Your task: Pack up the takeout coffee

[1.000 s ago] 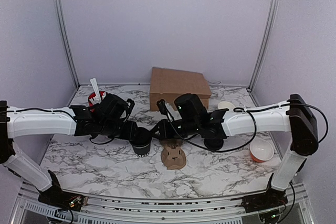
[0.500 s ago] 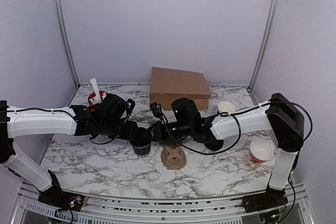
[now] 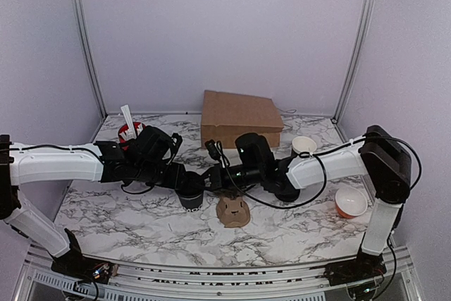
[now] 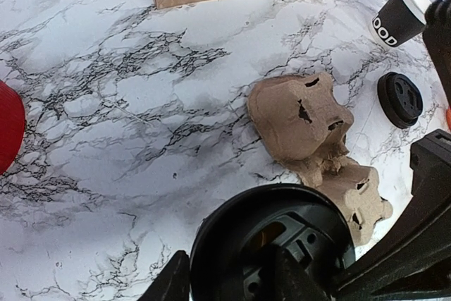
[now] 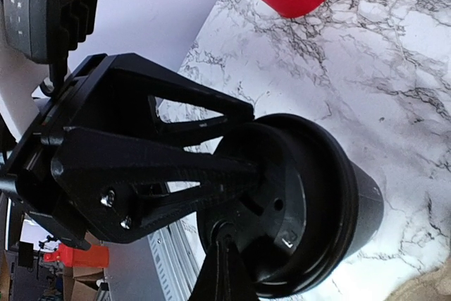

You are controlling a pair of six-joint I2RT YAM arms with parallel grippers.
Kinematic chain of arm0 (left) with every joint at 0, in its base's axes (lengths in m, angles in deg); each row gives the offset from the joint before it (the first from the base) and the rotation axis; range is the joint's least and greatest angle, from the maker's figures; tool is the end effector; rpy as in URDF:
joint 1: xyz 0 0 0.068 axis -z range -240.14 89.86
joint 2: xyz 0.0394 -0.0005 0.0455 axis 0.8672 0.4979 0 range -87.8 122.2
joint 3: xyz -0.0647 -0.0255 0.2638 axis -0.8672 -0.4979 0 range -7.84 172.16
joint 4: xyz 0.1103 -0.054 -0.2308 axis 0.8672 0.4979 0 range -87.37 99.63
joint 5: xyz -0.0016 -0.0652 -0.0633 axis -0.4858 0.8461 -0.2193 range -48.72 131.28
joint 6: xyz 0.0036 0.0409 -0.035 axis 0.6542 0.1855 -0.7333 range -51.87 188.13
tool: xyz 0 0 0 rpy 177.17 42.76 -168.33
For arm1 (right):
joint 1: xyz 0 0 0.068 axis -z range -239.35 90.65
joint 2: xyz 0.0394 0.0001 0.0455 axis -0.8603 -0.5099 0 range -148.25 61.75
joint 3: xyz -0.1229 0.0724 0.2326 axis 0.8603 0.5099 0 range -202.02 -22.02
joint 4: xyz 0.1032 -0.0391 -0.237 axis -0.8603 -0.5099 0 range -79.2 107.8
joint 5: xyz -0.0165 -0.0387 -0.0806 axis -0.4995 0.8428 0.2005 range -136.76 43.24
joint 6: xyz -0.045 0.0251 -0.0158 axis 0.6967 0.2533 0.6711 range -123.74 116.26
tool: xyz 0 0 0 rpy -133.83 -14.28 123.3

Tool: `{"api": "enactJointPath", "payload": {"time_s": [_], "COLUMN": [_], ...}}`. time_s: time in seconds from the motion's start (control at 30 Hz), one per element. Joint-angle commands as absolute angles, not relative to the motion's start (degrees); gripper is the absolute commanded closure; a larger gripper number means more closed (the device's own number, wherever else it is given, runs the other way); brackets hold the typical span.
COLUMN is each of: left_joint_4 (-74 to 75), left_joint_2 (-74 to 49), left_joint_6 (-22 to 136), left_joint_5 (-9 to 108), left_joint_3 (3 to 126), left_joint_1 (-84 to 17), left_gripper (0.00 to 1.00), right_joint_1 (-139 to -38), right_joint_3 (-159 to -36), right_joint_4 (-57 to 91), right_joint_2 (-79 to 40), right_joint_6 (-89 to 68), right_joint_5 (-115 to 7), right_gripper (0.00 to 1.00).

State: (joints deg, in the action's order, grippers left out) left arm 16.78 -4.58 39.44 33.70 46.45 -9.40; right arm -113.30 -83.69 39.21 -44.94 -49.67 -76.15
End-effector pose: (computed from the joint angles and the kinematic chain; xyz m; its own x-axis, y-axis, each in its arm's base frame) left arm 0.2012 -0.2387 0.2349 -0.7184 0.1270 -0.6839 0.4123 0.8696 -0.2716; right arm 0.2257 0.3400 0.1936 -0.8602 -0.1181 -0.4962 -0.5048 0.3363 0.7950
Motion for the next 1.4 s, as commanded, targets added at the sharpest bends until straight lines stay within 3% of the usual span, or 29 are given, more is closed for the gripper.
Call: {"api": "enactJointPath", "payload": {"time_s": [0.0, 0.3, 1.37], "left_joint_4": [22.5, 22.5, 21.7], "left_joint_2": [-2.8, -2.7, -2.4], "left_joint_6": [40.1, 39.8, 39.7], "left_joint_5": [34.1, 34.1, 34.6], "left_joint_3": [46.1, 45.9, 45.7], "left_joint_1": [-9.2, -9.2, -9.1], "left_gripper": [0.60, 0.60, 0.60], "right_joint_1": [-112.8, -114.2, -116.5], "right_joint_3": [-84.0, -86.6, -86.9], "right_joint_4": [30.6, 15.9, 21.0], "right_joint_2": [-41.4, -39.8, -39.6], "right_joint_6": [-46.0, -41.9, -46.7], "right_joint_5": [-72.9, -62.4, -64.3], "right_gripper": [1.00, 0.84, 0.76]}}
